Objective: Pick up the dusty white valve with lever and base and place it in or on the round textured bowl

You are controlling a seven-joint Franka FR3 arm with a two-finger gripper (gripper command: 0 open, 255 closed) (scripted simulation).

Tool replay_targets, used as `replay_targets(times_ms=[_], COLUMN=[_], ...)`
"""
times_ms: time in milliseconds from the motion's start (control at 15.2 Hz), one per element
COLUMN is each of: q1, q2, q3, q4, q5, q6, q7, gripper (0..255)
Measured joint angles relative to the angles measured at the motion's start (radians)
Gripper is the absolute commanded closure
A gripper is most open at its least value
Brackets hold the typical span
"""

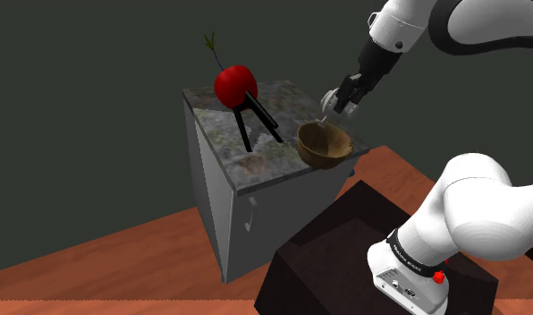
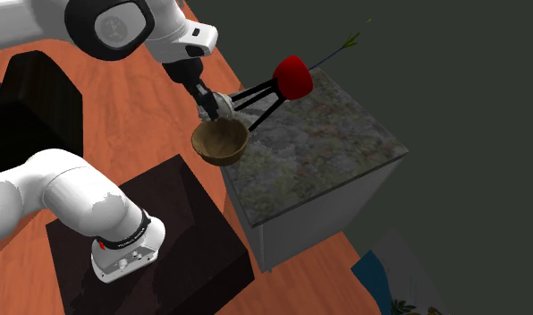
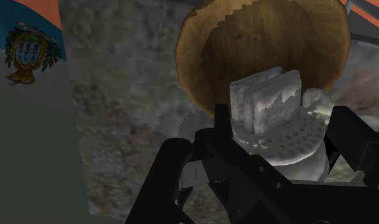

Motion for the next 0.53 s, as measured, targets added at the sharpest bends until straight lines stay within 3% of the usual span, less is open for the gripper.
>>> replay_targets(times_ms=[528], q1=[-0.010], q2=[-0.001], q3=[-0.017], q4=[-0.107], q5=[-0.020], q6=[0.105], q7=[0.008], gripper=[255])
